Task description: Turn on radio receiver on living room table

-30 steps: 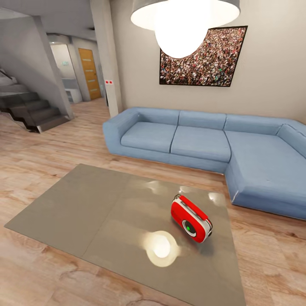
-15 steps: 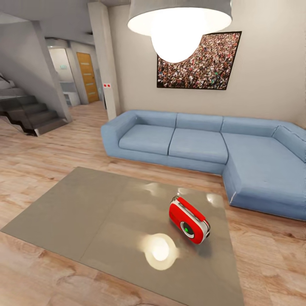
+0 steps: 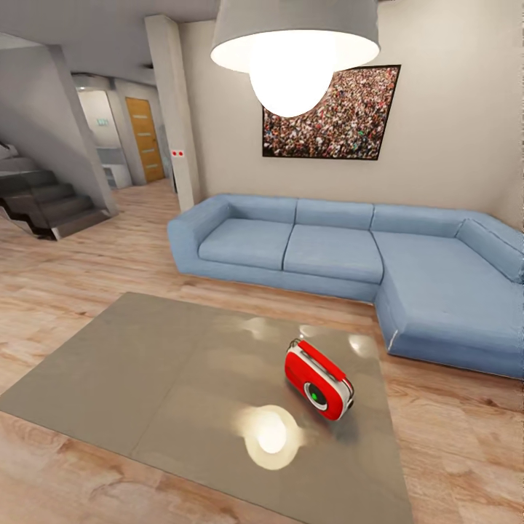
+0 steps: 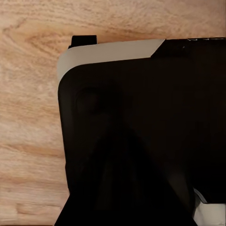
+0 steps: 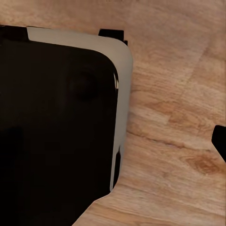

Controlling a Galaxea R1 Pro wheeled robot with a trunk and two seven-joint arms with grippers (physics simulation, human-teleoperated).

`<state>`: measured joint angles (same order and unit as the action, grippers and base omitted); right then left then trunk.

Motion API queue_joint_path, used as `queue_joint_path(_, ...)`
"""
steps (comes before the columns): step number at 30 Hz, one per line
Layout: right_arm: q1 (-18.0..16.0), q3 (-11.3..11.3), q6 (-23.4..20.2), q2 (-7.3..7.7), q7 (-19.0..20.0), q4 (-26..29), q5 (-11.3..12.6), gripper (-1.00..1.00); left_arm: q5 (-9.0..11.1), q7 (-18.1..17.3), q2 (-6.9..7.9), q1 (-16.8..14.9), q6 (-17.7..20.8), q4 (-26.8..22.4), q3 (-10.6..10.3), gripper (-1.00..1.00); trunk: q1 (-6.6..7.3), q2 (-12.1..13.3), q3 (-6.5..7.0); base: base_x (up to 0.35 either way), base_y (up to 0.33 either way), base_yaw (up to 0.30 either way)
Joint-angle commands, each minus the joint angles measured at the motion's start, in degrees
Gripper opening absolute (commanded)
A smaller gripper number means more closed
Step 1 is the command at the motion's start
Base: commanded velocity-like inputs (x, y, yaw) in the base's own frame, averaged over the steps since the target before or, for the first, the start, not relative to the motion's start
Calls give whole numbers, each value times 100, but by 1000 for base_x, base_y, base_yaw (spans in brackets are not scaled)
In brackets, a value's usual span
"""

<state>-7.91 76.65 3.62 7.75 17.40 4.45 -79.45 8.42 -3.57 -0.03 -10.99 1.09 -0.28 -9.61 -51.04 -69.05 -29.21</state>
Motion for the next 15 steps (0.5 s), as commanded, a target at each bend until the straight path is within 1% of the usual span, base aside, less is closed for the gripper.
queue_joint_path(1,0,-1,0,0,0,-2,-2,100,1,5,-2,23,-21,2,-2,-100,0,0,9,0,0,-73)
queue_joint_path(6,0,-1,5,-5,0,-6,-1,100,-7,16,0,68,-88,2,-8,-100,0,0,49,0,0,-63)
queue_joint_path(15,0,-15,-9,-10,5,-6,-8,100,-28,14,49,71,-86,-2,-25,-100,0,0,58,0,0,-6)
